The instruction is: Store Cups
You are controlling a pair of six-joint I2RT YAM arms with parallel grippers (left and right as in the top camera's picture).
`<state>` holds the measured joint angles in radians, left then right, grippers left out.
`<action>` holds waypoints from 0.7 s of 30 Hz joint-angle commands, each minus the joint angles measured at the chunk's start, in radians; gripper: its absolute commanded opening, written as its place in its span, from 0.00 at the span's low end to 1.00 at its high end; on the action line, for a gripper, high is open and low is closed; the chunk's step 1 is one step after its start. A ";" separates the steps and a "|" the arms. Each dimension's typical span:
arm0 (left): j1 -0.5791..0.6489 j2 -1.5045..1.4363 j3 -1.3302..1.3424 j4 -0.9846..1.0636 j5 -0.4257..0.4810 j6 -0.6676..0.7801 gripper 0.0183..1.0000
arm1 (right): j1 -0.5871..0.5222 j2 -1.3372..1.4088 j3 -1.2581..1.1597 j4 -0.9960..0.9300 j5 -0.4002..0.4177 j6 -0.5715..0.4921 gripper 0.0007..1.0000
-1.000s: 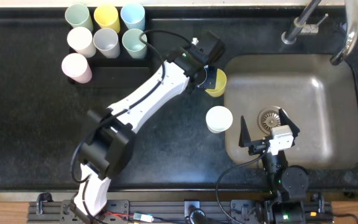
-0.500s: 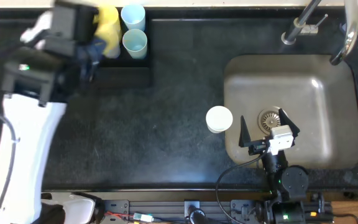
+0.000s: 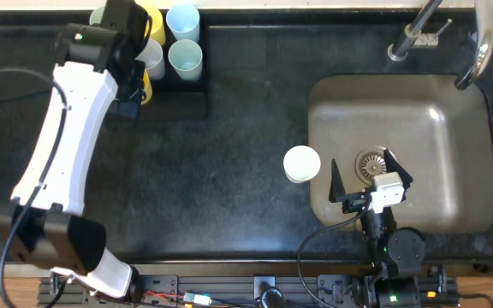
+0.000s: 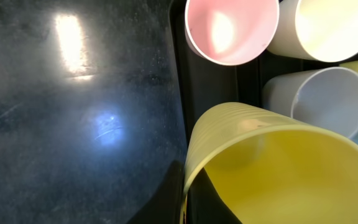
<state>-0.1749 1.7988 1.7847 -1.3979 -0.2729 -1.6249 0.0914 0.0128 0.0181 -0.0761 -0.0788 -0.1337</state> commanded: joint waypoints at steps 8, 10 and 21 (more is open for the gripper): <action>0.010 0.135 0.000 0.070 0.009 -0.030 0.02 | 0.000 -0.008 -0.013 0.005 -0.006 0.006 1.00; 0.011 0.152 0.000 0.072 0.006 -0.030 0.02 | 0.000 -0.008 -0.013 0.005 -0.006 0.006 1.00; 0.040 0.188 0.000 0.071 0.002 -0.029 0.02 | 0.000 -0.008 -0.013 0.005 -0.006 0.006 1.00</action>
<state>-0.1539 1.9602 1.7847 -1.3228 -0.2657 -1.6257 0.0914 0.0128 0.0181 -0.0761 -0.0788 -0.1333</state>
